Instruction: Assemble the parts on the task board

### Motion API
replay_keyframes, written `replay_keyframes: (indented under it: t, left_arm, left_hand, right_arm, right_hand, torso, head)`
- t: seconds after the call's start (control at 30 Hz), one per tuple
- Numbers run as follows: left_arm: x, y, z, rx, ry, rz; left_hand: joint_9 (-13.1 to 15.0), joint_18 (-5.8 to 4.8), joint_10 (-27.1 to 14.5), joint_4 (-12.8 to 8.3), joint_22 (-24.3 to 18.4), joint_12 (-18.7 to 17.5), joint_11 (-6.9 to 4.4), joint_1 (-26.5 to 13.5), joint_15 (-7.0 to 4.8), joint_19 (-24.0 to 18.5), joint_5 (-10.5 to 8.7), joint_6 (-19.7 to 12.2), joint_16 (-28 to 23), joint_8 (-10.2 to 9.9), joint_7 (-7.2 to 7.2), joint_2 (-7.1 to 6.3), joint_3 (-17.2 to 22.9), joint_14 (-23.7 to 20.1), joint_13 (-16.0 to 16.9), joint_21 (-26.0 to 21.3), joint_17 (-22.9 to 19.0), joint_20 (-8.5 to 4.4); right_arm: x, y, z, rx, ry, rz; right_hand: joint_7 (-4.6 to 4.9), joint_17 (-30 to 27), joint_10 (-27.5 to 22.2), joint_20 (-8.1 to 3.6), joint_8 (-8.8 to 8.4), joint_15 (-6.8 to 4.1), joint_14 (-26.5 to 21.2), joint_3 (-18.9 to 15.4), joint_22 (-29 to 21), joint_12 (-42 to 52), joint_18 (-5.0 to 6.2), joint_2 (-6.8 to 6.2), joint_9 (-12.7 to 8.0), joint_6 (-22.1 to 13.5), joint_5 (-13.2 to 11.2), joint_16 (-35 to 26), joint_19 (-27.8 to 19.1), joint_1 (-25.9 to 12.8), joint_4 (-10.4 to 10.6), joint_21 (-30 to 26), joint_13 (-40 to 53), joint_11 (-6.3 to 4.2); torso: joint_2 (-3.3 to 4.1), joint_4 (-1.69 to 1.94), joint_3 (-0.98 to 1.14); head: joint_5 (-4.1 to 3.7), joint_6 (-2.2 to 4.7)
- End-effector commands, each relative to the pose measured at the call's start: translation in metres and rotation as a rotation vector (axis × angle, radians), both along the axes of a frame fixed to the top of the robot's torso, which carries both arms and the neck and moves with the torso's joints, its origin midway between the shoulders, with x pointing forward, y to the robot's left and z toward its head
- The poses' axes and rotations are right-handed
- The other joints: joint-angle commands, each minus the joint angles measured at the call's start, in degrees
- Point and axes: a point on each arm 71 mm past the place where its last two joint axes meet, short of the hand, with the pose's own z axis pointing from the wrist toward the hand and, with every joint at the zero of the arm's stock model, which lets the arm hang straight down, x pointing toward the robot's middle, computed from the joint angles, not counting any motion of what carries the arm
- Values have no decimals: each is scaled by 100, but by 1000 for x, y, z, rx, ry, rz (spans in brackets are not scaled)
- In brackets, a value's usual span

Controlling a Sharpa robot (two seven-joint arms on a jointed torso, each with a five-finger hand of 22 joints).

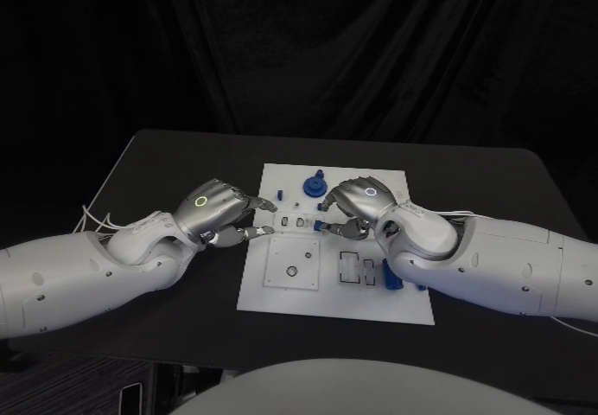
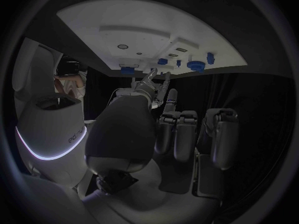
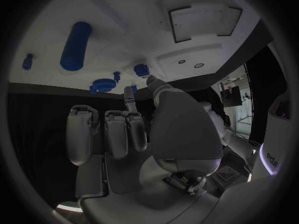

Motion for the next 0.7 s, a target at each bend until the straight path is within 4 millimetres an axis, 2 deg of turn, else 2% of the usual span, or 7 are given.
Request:
replay_keyframes:
  t: [0.03, 0.2, 0.3, 0.53, 0.7]
  left_arm:
    - [1, -2, -2, 7, 15, -2]
    - [2, -4, -4, 14, 25, 0]
    - [3, -5, -4, 17, 31, 0]
    - [3, -7, -5, 20, 39, -2]
    - [4, -8, -6, 23, 43, -4]
  left_hand:
    - [-22, -20, 594, 13, 1368, 21, -25, -9, -34, 323, 13, 9, 15, -25, 24, 43, 28, 595, 1505, -34, 1509, -48]
    - [-25, -20, 594, 13, 1368, 21, -24, -9, -33, 323, 12, 4, 15, -30, 27, 44, 28, 595, 1505, -34, 1509, -48]
    - [-27, -19, 594, 13, 1366, 21, -23, -10, -33, 320, 11, 3, 15, -32, 28, 46, 29, 595, 1505, -39, 1509, -48]
    - [-28, -19, 594, 14, 1366, 21, -22, -11, -32, 320, 11, 3, 15, -34, 30, 50, 30, 595, 1505, -39, 1509, -48]
    - [-32, -16, 594, 17, 1362, 21, -19, -16, -30, 311, 11, 12, 15, -36, 32, 67, 36, 595, 1505, -52, 1509, -47]
  right_arm:
    - [1, 0, -3, -36, -9, -18]
    - [0, 5, -4, -42, -6, -9]
    - [-1, 7, -5, -46, -2, -6]
    - [-2, 8, -9, -60, 12, -6]
    - [-3, 8, -12, -64, 20, -8]
  right_hand:
    - [-24, 1227, 434, 38, 37, 40, 528, -32, 1320, 39, -83, 13, -6, 1, -42, 21, 357, -49, -4, 46, 1235, 20]
    - [-24, 1261, 434, 38, 37, 40, 535, -35, 1331, 40, -92, 14, -7, 2, -46, 43, 371, -51, -5, 83, 1235, 19]
    - [-26, 1268, 433, 38, 39, 39, 537, -37, 1333, 39, -93, 24, -9, 5, -32, 47, 374, -37, -17, 88, 1233, 17]
    - [-29, 1263, 427, 37, 44, 37, 536, -47, 1332, 35, -92, 39, -16, 20, 39, 45, 372, -8, -37, 89, 1225, 14]
    - [-29, 1263, 430, 37, 44, 37, 536, -48, 1332, 37, -92, 39, -17, 20, 44, 45, 372, -8, -37, 90, 1229, 14]
  torso:
    - [-5, -7, 8]
    - [-6, 3, 11]
    - [-11, -13, 10]
    - [-15, -1, 12]
    - [-7, -13, 11]
  head:
    - [22, 0]
    - [-39, 0]
    - [-29, 0]
    - [-33, 0]
    - [-15, 0]
